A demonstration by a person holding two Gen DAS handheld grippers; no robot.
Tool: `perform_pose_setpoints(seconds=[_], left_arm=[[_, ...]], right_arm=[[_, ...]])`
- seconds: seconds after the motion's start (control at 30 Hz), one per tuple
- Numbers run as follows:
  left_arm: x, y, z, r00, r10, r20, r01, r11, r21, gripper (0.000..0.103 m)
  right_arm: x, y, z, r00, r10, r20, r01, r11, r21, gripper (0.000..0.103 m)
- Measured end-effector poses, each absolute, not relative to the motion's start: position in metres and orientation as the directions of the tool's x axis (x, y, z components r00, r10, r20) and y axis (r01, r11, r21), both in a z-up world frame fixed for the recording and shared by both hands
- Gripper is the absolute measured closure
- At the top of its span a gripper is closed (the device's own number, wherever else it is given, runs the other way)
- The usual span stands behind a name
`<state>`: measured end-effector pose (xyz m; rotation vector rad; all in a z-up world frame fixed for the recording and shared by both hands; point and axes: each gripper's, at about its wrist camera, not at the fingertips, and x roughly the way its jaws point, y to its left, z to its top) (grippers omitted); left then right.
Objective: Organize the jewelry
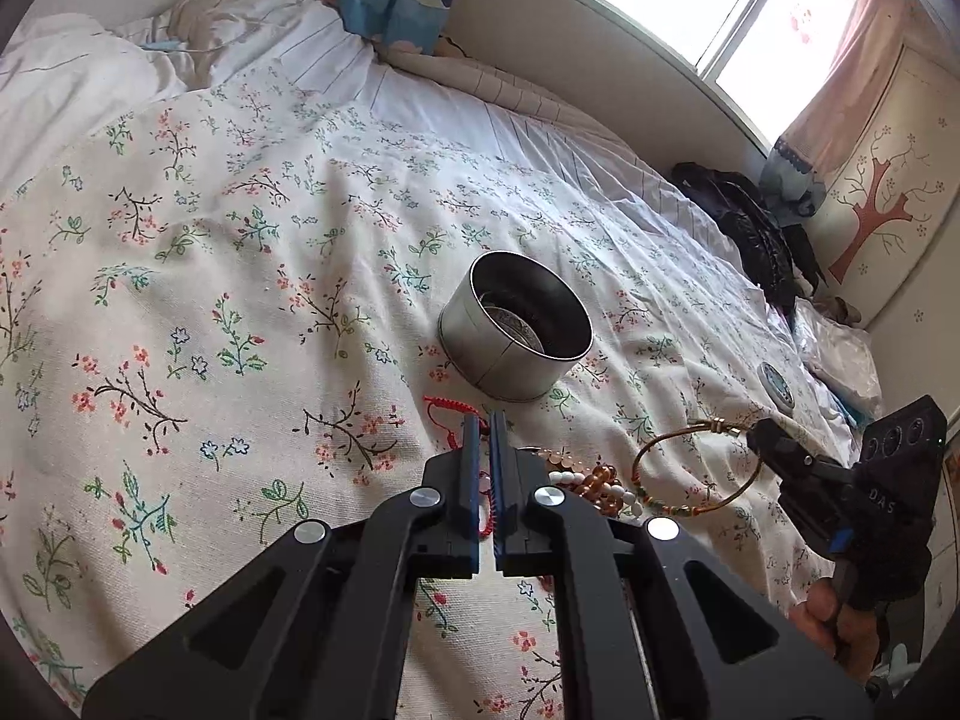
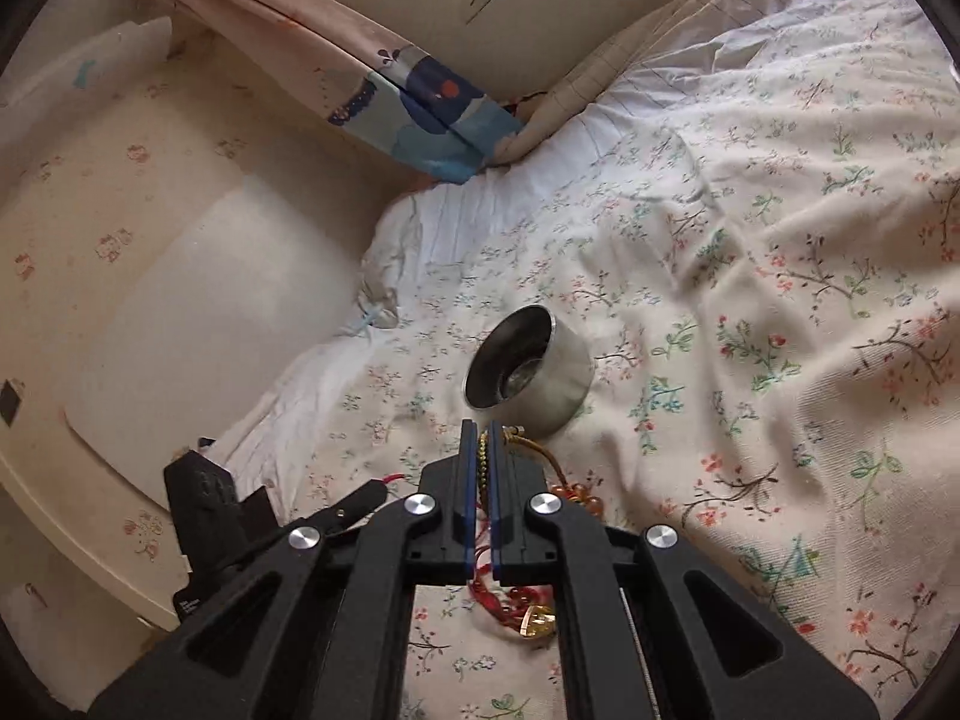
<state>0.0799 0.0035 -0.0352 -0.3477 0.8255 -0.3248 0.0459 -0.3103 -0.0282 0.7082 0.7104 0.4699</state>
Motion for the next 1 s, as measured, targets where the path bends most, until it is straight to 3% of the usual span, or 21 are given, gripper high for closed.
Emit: perform_pose_setpoints(seconds=[0.17,1.0], left_arm=[[0.080,0.003,-0.034,0.639,-0.415,-0.648,0.153,0.894,-0.422,0.100],[0.082,-0.008,0.000,0.729,-0.465,-0.502,0.249,0.864,-0.438,0.100]], right_arm=[[0.042,-0.315,-0.025,0.677,0.651,-0.342,-0.212,0.618,0.757,0.099],[0.071,-0.306,-0.018,0.715,0.634,-0.293,-0.234,0.613,0.755,0.099]])
